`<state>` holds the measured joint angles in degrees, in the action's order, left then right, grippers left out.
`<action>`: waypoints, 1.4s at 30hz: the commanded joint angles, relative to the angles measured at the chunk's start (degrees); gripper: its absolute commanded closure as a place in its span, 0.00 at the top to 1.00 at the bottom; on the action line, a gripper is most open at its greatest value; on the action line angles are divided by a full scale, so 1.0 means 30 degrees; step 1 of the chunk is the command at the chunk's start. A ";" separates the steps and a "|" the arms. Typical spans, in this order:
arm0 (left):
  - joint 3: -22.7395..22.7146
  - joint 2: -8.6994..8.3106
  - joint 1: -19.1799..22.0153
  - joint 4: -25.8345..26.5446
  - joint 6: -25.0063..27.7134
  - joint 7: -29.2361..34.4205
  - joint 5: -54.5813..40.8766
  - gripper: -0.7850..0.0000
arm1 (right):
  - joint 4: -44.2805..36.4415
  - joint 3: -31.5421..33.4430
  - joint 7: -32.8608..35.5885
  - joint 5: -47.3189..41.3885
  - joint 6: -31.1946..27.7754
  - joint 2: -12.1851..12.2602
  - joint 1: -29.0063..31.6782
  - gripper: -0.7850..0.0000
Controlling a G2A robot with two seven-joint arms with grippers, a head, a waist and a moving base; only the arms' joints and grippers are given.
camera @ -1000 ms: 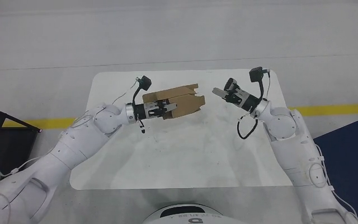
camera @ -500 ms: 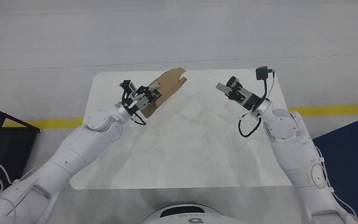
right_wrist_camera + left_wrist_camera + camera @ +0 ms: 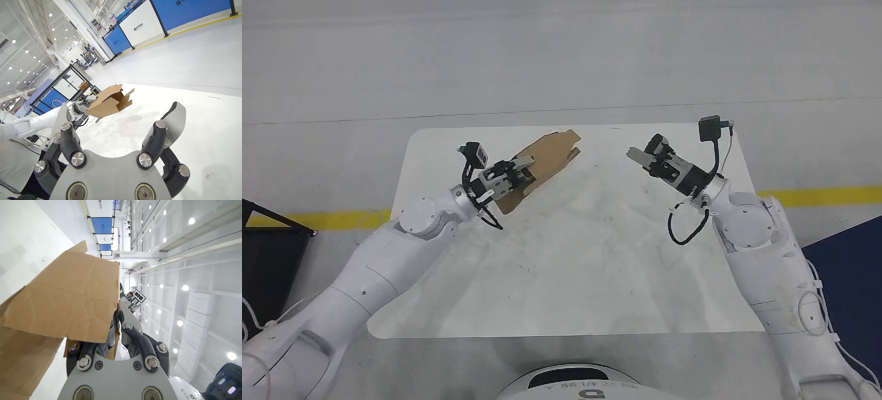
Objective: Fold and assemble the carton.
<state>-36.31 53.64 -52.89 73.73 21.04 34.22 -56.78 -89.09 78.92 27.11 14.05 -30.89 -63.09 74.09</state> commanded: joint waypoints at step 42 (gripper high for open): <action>-0.1575 0.2988 -0.0154 -0.0184 -0.9998 1.0673 -0.9589 0.00 | -0.1608 -0.1326 0.2434 -0.3182 -0.3393 0.0190 0.0472 1.00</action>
<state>-40.91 62.51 -53.30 73.19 -8.91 66.33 -85.92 -93.71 75.05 34.27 4.42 -41.21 -62.52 75.53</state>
